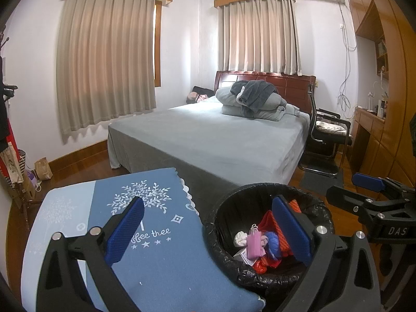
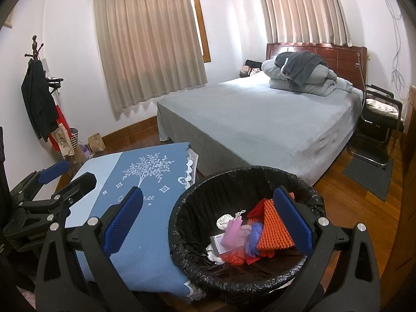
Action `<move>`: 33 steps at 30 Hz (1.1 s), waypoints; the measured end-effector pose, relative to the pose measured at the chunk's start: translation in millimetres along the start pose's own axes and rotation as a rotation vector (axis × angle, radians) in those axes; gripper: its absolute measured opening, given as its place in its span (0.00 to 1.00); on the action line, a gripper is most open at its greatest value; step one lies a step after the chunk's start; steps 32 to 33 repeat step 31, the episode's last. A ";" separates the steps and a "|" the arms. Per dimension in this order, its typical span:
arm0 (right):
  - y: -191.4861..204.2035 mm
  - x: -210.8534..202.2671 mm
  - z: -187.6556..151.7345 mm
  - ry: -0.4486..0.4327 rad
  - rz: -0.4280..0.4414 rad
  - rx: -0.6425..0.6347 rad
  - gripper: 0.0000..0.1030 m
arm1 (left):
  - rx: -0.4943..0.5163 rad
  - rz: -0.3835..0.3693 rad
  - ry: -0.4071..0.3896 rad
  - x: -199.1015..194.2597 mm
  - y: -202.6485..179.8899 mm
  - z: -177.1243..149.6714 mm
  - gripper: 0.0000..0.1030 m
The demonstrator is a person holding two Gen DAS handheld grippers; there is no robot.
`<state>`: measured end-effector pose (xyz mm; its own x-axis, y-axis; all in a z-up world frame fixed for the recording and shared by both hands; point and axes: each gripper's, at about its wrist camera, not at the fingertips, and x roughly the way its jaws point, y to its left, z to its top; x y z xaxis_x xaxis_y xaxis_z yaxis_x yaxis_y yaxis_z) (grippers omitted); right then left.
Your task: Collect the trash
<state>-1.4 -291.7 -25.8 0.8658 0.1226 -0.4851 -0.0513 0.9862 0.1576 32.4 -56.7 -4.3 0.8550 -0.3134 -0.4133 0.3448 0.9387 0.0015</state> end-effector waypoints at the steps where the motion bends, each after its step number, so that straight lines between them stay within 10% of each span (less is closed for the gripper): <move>1: 0.1 0.0 0.1 0.000 0.000 0.000 0.95 | 0.000 0.000 0.000 0.2 0.4 -0.5 0.94; 33: 1.7 -1.0 -0.2 0.005 0.001 0.003 0.95 | 0.002 0.002 0.007 -1.4 2.0 -7.2 0.94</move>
